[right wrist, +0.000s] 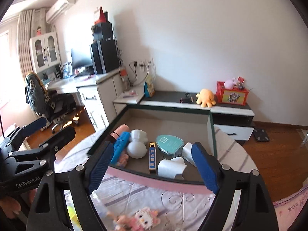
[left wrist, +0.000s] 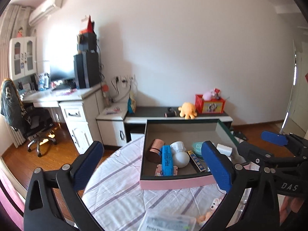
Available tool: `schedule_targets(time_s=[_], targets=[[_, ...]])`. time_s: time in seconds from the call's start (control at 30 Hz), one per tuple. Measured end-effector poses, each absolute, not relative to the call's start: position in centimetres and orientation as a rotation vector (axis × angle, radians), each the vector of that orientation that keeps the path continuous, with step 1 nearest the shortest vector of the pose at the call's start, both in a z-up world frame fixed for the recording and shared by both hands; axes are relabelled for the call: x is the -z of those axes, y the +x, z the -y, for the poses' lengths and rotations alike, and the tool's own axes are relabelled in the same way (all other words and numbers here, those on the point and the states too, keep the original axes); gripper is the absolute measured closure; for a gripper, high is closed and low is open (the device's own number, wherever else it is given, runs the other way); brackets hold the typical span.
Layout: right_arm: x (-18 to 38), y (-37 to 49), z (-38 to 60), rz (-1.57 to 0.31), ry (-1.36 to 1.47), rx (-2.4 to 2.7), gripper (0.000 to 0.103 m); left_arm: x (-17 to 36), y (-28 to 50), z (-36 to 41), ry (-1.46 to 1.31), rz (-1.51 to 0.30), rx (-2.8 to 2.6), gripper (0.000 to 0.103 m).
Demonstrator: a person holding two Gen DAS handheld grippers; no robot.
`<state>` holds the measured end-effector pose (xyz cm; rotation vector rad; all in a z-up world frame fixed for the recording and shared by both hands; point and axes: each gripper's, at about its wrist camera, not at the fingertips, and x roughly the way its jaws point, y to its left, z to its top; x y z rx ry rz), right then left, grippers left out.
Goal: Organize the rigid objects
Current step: 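Withdraw both tools from the box back over the bed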
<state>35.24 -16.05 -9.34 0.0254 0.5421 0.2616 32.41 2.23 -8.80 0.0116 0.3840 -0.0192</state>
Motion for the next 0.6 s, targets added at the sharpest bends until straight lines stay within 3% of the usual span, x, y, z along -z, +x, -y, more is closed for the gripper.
schedule_targets(time_s=[0.1, 0.17, 0.6], targets=[[7.7, 30.9, 16.0, -0.467, 0.047, -0.262, 0.012, 7.5, 28.2, -2.5, 0.01, -0.335, -0.002, 0.0], [7.0, 28.1, 15.9, -0.422, 0.051, -0.249, 0.0, 6.7, 25.6, -2.5, 0.012, -0.305, -0.014, 0.0], [5.1, 14.3, 16.1, -0.254, 0.046, -0.135, 0.0, 5.1, 12.8, -2.2, 0.056, -0.193, -0.034, 0.0]])
